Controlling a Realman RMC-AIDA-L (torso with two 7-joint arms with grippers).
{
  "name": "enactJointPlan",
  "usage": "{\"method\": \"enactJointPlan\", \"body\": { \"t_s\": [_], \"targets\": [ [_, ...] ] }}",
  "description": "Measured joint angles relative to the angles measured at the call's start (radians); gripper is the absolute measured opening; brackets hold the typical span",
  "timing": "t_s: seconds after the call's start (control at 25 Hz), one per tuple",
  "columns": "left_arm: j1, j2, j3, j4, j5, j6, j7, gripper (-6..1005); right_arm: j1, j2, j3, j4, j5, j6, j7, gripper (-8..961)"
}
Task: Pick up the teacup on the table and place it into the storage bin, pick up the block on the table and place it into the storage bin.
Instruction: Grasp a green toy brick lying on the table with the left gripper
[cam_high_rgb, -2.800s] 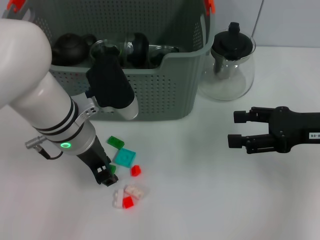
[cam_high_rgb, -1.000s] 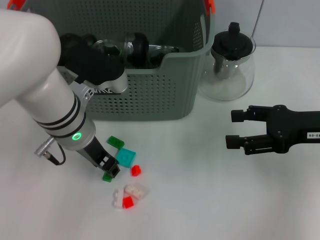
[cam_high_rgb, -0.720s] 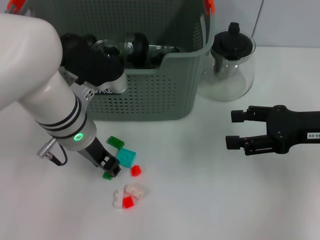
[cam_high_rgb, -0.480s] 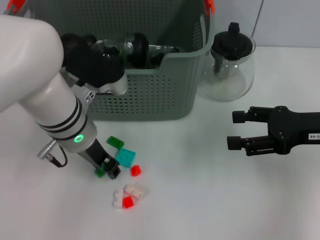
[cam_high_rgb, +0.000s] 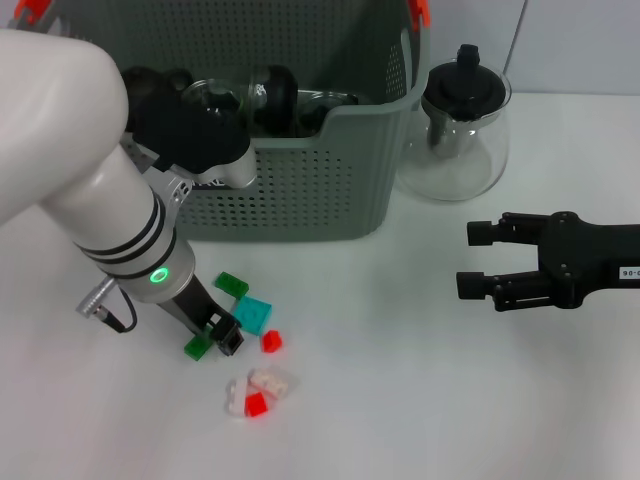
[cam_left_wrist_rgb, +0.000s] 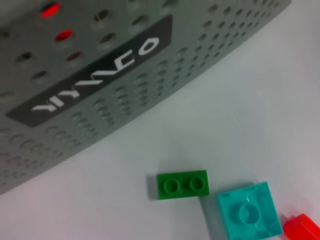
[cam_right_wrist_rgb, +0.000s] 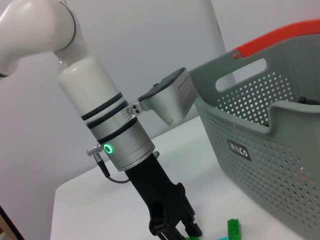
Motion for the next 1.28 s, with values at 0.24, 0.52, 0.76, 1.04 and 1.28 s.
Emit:
{"method": "enactJointPlan", "body": {
  "t_s": [0.24, 0.52, 0.76, 1.04, 1.28],
  "targets": [
    [-0.002, 0.004, -0.004, 0.006, 0.007, -0.001, -0.001, 447, 0.000, -0.001, 0.000, 0.000, 0.000, 0.000, 0.000, 944],
    [-0.001, 0.007, -0.011, 0.018, 0.032, 0.011, 0.003, 446, -0.003, -0.002, 0.000, 0.001, 0.003, 0.000, 0.000, 944],
    [0.004, 0.006, -0.004, 0.018, 0.033, 0.022, 0.006, 445, -0.003, -0.002, 0.000, 0.001, 0.003, 0.000, 0.000, 945],
    [0.006, 0.004, -0.001, 0.018, 0.034, 0.026, 0.009, 444, -0.002, -0.002, 0.000, 0.001, 0.003, 0.000, 0.000, 945],
    [0.006, 0.005, 0.003, 0.009, 0.034, 0.023, 0.010, 443, -0.003, -0.002, 0.000, 0.001, 0.003, 0.000, 0.000, 945]
  ]
}}
